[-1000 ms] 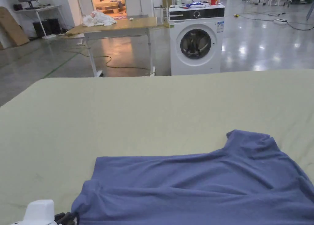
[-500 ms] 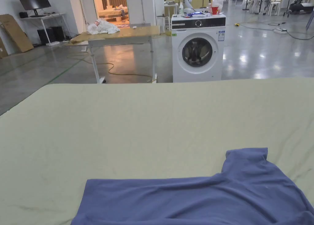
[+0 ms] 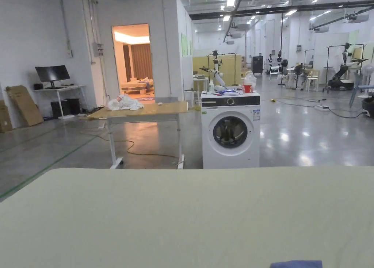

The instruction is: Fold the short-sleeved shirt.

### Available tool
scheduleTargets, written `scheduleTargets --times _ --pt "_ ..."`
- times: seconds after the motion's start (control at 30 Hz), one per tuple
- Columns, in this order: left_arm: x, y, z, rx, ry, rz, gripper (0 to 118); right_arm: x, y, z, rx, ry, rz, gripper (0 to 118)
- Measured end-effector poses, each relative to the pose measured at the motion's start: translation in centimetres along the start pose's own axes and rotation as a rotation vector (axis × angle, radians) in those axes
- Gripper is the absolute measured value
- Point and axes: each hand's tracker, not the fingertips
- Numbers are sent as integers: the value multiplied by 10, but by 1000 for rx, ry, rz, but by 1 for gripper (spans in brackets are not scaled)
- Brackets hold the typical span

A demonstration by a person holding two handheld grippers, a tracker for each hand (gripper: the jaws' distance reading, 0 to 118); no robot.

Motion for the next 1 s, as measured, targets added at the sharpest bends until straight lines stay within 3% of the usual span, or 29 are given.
scheduleTargets --times 0.07,0.13,0.17,0.2,0.27,0.7,0.9,0.93,1.0 --pt "9 7 6 14 -21 -19 75 -9 2 5 37 10 42 51" --pt "16 12 12 26 -55 -25 44 -17 1 8 66 21 94 31" --pt "19 12 12 29 -71 -22 25 -20 -1 9 70 22 103 12" --pt "21 11 12 30 -86 -23 15 -22 -2 9 73 27 106 1" --pt "27 7 11 26 -103 -20 0 -25 -5 5 59 71 122 0" --pt "10 -4 -18 -94 -119 51 0 -27 -11 -5 16 86 113 0" --pt "-14 -38 -87 -264 -116 103 0 -19 -28 -8 -50 102 95 0" --pt "-19 -45 -110 -318 -128 101 3 -19 -29 -9 -68 110 93 0" --pt "-29 -58 -158 -408 -120 117 27 -18 -33 -13 -94 101 94 0"
